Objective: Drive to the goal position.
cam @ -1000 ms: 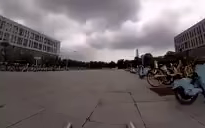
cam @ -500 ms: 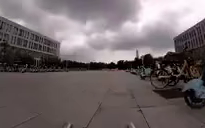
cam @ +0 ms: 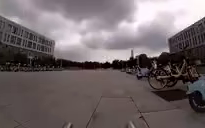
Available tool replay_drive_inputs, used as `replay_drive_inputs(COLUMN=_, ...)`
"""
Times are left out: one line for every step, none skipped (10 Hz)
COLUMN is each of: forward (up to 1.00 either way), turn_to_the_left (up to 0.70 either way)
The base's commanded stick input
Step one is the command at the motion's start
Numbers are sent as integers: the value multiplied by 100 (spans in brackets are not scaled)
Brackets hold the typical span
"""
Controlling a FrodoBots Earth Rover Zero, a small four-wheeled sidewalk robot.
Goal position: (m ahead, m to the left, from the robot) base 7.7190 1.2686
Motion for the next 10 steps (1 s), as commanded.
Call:
replay_drive_inputs(forward=50, turn_to_the_left=1)
replay_drive_inputs(forward=50, turn_to_the_left=1)
replay_drive_inputs(forward=50, turn_to_the_left=1)
replay_drive_inputs(forward=50, turn_to_the_left=1)
replay_drive_inputs(forward=50, turn_to_the_left=1)
replay_drive_inputs(forward=50, turn_to_the_left=1)
replay_drive_inputs(forward=50, turn_to_the_left=1)
replay_drive_inputs(forward=50, turn_to_the_left=1)
replay_drive_inputs(forward=50, turn_to_the_left=1)
replay_drive_inputs(forward=54, turn_to_the_left=1)
